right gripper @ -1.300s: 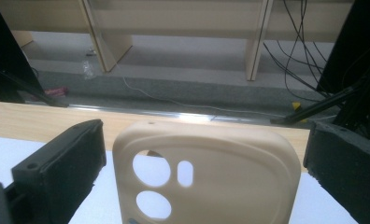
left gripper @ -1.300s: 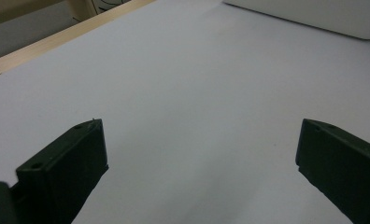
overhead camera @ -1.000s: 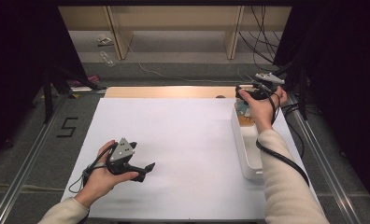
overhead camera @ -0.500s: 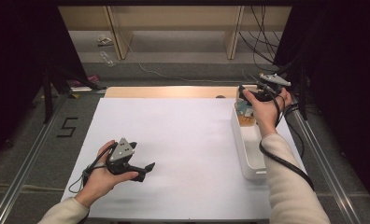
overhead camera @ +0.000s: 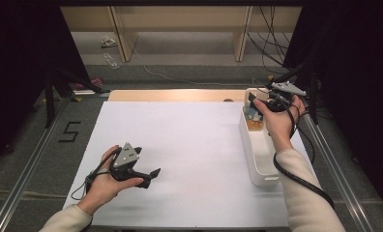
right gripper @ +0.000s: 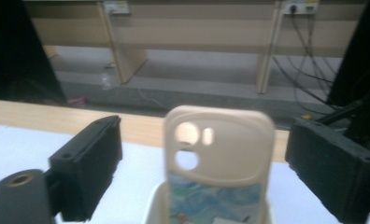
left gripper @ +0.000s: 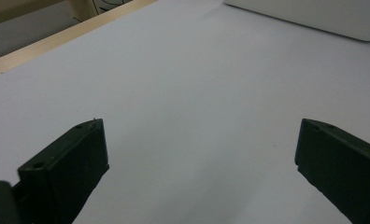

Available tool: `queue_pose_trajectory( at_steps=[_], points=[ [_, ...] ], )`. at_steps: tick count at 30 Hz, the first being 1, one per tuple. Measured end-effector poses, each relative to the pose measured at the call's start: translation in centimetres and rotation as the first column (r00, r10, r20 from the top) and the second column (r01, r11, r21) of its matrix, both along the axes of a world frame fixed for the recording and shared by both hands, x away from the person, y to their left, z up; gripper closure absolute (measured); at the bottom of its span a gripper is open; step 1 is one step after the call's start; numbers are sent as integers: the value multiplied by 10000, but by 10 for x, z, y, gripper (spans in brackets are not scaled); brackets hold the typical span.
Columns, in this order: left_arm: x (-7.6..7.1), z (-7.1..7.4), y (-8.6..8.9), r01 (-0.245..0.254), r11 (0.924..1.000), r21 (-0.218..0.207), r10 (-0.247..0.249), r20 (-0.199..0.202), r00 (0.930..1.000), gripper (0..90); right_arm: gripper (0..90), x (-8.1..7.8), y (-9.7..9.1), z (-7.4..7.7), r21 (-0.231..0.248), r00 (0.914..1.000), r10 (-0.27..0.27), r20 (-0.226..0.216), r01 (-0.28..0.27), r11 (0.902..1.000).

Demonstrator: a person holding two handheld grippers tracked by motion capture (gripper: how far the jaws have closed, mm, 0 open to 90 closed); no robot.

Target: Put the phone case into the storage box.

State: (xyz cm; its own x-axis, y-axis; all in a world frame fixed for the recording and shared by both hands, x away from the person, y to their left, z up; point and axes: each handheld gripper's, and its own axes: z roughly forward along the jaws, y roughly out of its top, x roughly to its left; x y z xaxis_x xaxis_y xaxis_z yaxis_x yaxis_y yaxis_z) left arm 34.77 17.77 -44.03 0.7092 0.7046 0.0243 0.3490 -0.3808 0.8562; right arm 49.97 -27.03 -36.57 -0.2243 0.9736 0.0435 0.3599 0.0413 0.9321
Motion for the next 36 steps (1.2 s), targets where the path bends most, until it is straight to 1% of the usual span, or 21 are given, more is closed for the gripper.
queue_pose_trajectory(
  at_steps=[2,6,10,13,15,17,18,20,22,25,27,30,34,36],
  points=[
    [0,0,0,6,10000,-1,-6,-3,10000,23,156,-5,3,0,51,9994,347,-41,-347,9994],
    [0,0,0,-5,10000,-14,5,7,10000,23,153,-15,8,0,-106,9959,902,-6,-902,9959],
    [0,0,0,-15,10000,-6,15,4,10000,23,152,-26,13,-1,-35,9892,1464,-69,-1464,9892],
    [0,0,1,-41,10000,27,41,-11,10000,23,149,-35,15,-1,185,9821,1882,-61,-1880,9820],
    [0,0,1,-54,10000,33,54,-9,10000,23,144,-40,16,-2,252,9764,2160,-56,-2158,9761],
    [0,0,1,-67,10000,41,67,-8,10000,23,135,-48,17,-4,405,9676,2523,-23,-2520,9669],
    [0,0,1,-70,10000,48,70,-9,10000,23,129,-50,18,-4,423,9648,2629,-7,-2626,9640],
    [0,0,1,-66,10000,59,66,-9,10000,23,121,-57,20,-4,350,9571,2898,23,-2897,9565],
    [0,1,1,-75,10000,55,75,-3,10000,23,115,-63,23,-6,316,9472,3206,-20,-3204,9468],
    [0,1,1,-100,9999,45,100,8,9999,23,113,-71,27,-7,238,9371,3489,-51,-3487,9369],
    [0,1,1,-110,9999,32,110,20,9999,23,113,-76,29,-9,318,9288,3706,-78,-3702,9284],
    [0,1,1,-112,9999,40,112,11,9999,22,113,-83,31,-10,193,9198,3924,-56,-3922,9197],
    [0,1,1,-104,9999,28,104,11,9999,22,115,-92,34,-13,205,9071,4209,-18,-4208,9069],
    [0,1,1,-101,9999,-10,101,16,9999,22,114,-97,35,-13,193,8993,4372,-22,-4371,8992]
  ],
)
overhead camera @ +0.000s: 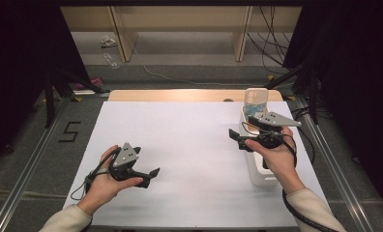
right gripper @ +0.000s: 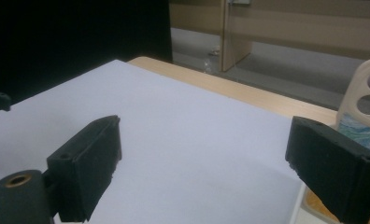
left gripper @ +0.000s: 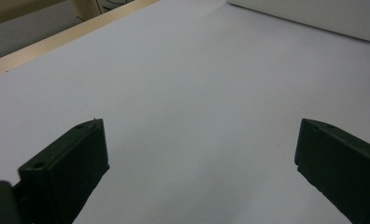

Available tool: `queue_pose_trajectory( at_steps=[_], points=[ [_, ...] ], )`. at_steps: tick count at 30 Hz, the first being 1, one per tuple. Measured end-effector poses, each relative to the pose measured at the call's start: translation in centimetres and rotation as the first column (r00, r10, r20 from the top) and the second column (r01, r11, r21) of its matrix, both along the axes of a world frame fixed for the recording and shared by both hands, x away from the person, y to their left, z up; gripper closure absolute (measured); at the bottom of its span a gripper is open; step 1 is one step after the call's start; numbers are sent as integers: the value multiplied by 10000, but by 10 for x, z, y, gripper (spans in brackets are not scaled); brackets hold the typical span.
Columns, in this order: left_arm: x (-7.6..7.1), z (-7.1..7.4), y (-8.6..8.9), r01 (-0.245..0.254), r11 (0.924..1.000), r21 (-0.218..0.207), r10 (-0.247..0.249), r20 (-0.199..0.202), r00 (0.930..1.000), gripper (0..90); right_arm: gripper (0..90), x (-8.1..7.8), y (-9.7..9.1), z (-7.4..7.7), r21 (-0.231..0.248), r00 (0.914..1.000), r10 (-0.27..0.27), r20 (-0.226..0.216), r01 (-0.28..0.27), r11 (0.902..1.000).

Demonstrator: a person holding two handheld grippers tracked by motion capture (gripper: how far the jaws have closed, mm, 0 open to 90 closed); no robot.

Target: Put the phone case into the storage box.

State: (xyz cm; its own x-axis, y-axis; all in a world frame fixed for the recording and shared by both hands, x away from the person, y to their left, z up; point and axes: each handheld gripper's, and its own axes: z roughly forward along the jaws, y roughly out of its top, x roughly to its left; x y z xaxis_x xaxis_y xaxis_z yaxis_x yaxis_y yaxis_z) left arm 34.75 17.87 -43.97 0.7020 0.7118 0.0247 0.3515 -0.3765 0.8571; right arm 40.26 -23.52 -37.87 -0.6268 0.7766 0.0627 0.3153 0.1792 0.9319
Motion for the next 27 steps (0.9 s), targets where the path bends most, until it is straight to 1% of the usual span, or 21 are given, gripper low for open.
queue_pose_trajectory(
  at_steps=[2,6,13,19,27],
  points=[
    [0,0,0,3,10000,-4,-3,5,10000,22,115,-5,1,1,10,9999,132,61,-132,9999],
    [0,0,0,7,10000,-13,-7,-3,10000,22,115,-14,1,-2,-35,9993,364,54,-364,9993],
    [0,0,0,11,10000,5,-11,-14,10000,23,119,-28,-2,-8,109,9976,682,75,-683,9976],
    [0,0,0,11,10000,-7,-11,-4,10000,22,124,-37,-5,-12,165,9968,796,94,-798,9967],
    [0,0,1,15,10000,-12,-15,3,10000,22,127,-47,-7,-17,92,9956,929,136,-931,9956]
  ],
)
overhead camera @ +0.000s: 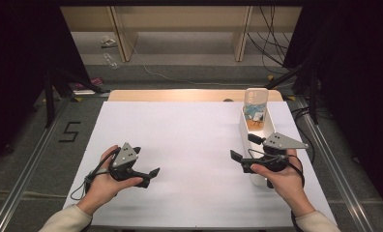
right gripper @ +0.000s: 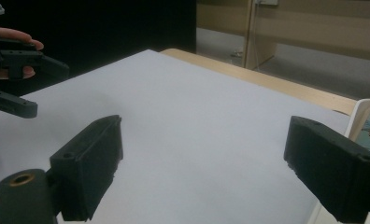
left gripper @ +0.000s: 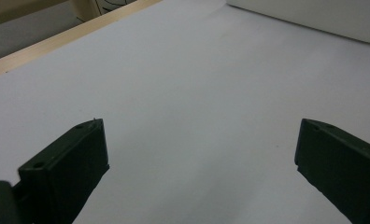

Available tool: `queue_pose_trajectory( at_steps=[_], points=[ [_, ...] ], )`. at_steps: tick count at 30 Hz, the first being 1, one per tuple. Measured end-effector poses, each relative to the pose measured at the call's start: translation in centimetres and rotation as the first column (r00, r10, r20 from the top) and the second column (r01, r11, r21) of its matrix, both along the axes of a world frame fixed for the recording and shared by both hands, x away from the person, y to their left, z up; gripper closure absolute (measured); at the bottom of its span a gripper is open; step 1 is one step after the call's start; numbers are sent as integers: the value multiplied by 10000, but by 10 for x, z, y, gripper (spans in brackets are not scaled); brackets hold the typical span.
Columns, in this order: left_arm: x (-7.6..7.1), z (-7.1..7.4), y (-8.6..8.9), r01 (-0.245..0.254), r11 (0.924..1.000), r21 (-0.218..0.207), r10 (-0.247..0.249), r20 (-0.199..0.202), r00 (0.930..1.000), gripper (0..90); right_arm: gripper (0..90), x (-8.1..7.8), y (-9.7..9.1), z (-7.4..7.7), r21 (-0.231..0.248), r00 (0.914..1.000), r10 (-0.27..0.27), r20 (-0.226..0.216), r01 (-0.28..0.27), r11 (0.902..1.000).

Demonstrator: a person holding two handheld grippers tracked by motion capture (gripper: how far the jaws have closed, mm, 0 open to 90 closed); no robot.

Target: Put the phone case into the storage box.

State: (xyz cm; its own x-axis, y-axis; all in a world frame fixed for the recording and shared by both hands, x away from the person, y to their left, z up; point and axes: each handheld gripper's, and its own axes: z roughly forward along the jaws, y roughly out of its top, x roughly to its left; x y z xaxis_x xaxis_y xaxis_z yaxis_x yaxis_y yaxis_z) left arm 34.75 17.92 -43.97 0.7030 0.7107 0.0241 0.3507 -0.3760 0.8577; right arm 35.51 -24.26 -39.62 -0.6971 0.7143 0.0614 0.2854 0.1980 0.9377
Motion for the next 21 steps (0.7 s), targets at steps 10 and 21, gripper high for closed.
queue_pose_trajectory(
  at_steps=[10,21],
  points=[
    [0,0,0,4,10000,-16,-4,9,10000,22,131,-5,4,-7,-243,9998,213,34,-212,9995],
    [0,0,-1,39,10000,-21,-39,-11,10000,22,131,-5,1,-5,-101,9999,136,92,-136,9999]
  ],
)
